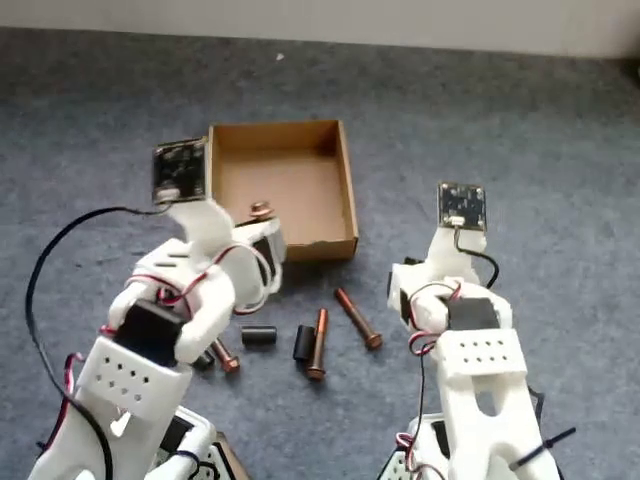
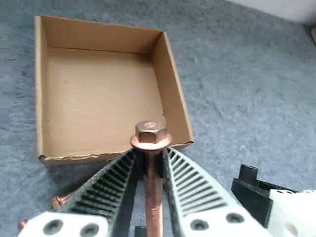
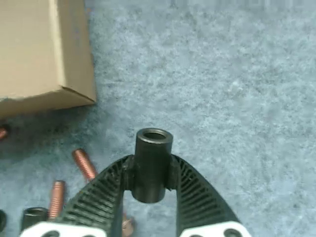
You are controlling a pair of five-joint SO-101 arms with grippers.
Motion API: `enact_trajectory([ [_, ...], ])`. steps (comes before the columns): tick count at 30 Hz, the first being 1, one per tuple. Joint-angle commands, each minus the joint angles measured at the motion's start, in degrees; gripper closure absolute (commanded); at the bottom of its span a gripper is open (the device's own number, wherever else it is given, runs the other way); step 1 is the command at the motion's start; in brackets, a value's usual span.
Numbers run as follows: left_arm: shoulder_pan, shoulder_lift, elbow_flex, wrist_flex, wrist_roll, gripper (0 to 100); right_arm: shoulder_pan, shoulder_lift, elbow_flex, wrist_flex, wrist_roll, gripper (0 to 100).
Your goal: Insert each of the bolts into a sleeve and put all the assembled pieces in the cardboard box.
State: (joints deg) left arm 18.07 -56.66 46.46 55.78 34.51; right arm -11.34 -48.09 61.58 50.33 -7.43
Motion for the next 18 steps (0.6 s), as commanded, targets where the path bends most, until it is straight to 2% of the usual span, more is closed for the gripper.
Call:
enact_trajectory([
  [1, -1.27, -7.16, 4.35, -4.04, 0.18, 99, -2.68, -7.34, -0.66, 3.3, -3.34, 99.4],
  [7, -1.36, -22.99, 17.1, -13.98, 0.09, 99, -7.87, -21.76, 4.35, 3.82, -3.16, 99.4],
  [11, -2.51, -30.29, 21.32, -16.62, 0.35, 99, -11.38, -31.52, 9.36, 1.71, -3.08, 99.4],
  [14, -5.14, -32.84, 21.67, -17.49, 0.62, 99, -14.46, -39.16, 16.31, -3.03, -3.08, 99.4],
  [18, -7.16, -33.01, 21.67, -18.64, 4.57, 99, -19.3, -50.95, 29.32, -13.23, -2.02, 99.4],
])
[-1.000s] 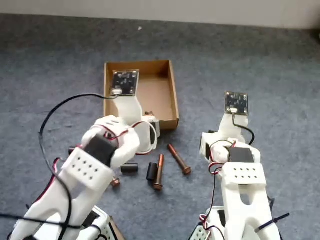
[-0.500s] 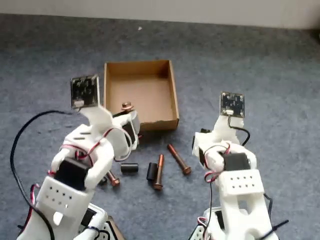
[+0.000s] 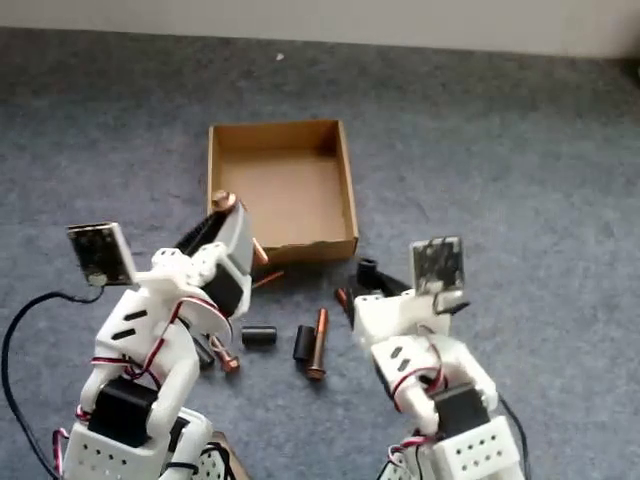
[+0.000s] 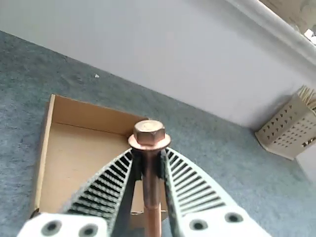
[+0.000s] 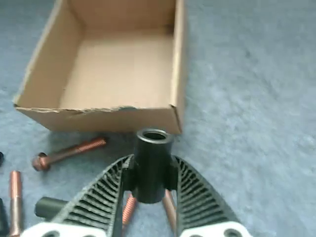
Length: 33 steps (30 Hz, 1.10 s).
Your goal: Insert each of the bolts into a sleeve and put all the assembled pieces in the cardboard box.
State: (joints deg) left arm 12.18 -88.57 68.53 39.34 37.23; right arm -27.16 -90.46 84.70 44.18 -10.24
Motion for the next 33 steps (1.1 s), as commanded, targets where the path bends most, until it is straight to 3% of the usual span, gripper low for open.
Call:
enact_trajectory([
  [1, -1.27, -1.19, -0.31, -2.55, 1.85, 99, -4.53, -11.74, 9.36, -8.84, 2.81, 99.4],
  [7, -0.92, -1.54, -0.22, -2.55, 1.85, 99, -11.38, -13.05, 19.65, -16.13, 13.36, 99.4],
  [16, -0.92, -1.54, -0.13, -2.55, 1.76, 99, -19.38, -14.64, 19.56, -17.01, 15.47, 99.4],
  [22, -0.66, -1.54, -0.13, -2.46, 1.67, 99, -19.74, -14.64, 19.56, -17.01, 15.56, 99.4],
  [28, 5.41, -1.63, -0.13, -2.2, -2.2, 99, -19.74, -14.64, 19.56, -17.01, 16.0, 99.4],
  [33, 6.02, -1.63, 0.4, -1.67, -2.29, 99, -19.82, -14.64, 19.56, -17.01, 26.46, 99.4],
])
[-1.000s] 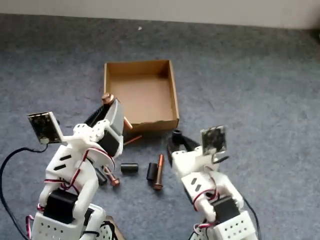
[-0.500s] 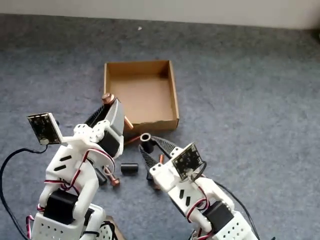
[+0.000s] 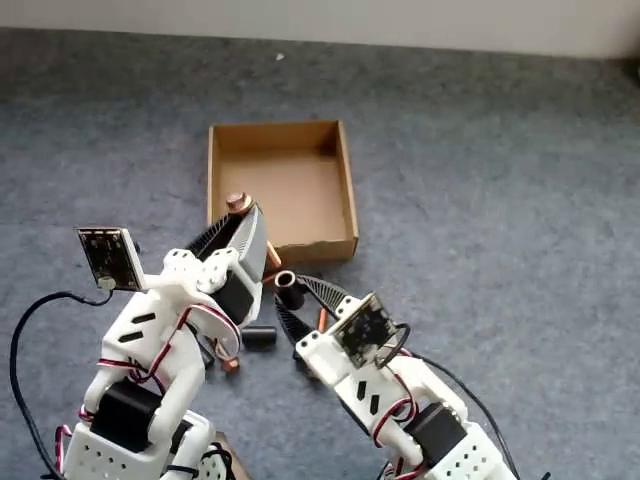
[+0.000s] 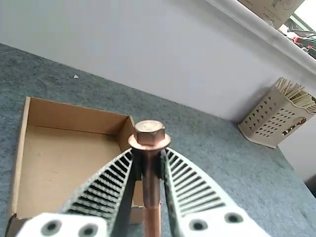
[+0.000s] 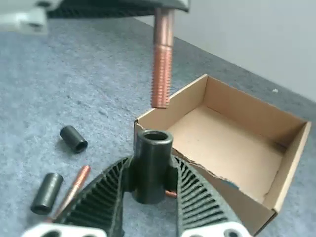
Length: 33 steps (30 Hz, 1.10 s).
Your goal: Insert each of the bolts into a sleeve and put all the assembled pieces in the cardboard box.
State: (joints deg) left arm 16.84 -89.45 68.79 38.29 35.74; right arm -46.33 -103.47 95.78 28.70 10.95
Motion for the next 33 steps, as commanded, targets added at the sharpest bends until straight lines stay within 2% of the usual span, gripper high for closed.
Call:
enact_trajectory([
  [1, 1.45, -0.75, 0.57, -0.44, -0.79, 99, -0.66, -1.63, 8.48, -1.54, 6.15, 99.4],
  [13, 1.45, -0.75, 2.15, -0.26, -0.79, 99, -0.48, -1.63, 8.48, -1.71, 3.96, 99.4],
  [18, 5.76, -1.19, 0.84, 3.96, -0.97, 99, -0.4, -1.63, 8.48, -1.63, 3.96, 99.4],
  [22, 7.87, -5.05, 0.31, 7.47, -3.08, 99, -0.4, -1.63, 8.48, -1.63, 3.96, 99.4],
  [29, 7.87, -13.85, 6.02, 7.12, -3.43, 99, -0.31, -1.63, 8.48, -1.63, 3.96, 99.4],
  [33, 7.87, -14.64, 6.73, 7.3, -8.35, 99, -0.31, -1.63, 8.48, -1.54, 3.96, 99.4],
])
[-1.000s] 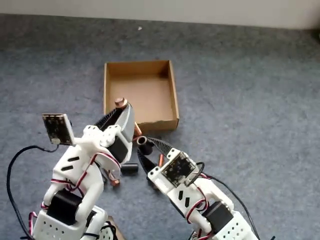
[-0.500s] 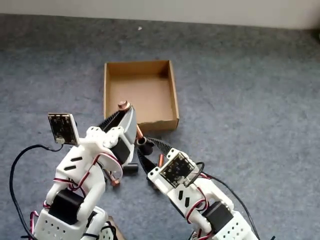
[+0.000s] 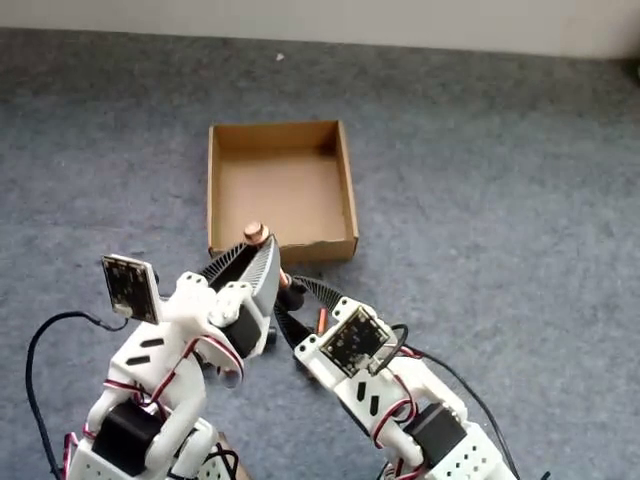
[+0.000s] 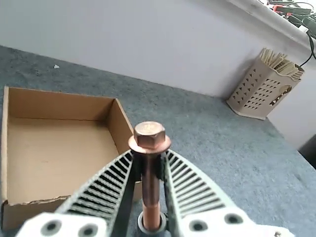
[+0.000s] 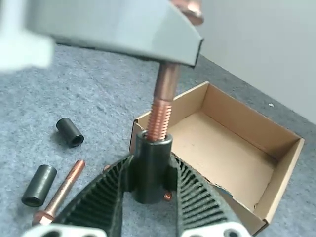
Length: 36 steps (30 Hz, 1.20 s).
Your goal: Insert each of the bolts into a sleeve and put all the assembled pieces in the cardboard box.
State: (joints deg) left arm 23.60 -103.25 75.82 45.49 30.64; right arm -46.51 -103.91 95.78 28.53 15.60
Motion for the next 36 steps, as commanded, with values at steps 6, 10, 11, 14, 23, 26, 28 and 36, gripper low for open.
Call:
enact_trajectory([
  [6, 1.54, 1.01, 1.36, 0.18, -11.87, 99, 2.15, -1.19, 8.48, -1.36, -0.97, 99.4],
  [10, 1.54, 1.45, 1.89, 0.18, -14.51, 99, 5.58, -1.19, 8.48, -1.36, -10.55, 99.4],
  [11, 1.54, 1.45, 1.98, 0.26, -15.3, 99, 6.64, -1.19, 8.48, -1.36, -13.27, 99.4],
  [14, 1.54, 1.45, 1.98, 0.26, -17.49, 99, 9.1, -1.19, 8.48, -1.54, -17.67, 99.4],
  [23, 5.76, 1.54, 2.07, 5.63, -19.25, 90, 9.45, -1.27, 8.4, -1.63, -17.67, 99.4],
  [26, 4.18, 1.54, 1.98, 5.54, -19.25, 89, 9.45, -1.27, 8.31, -1.63, -17.58, 99.4],
  [28, 2.68, 1.54, 1.98, 5.54, -19.25, 89, 9.45, -1.27, 7.69, -1.63, -17.58, 99.4],
  [36, 1.71, 1.45, 1.63, 5.8, -19.25, 89, 9.45, -1.27, 5.76, -1.63, -17.58, 99.4],
])
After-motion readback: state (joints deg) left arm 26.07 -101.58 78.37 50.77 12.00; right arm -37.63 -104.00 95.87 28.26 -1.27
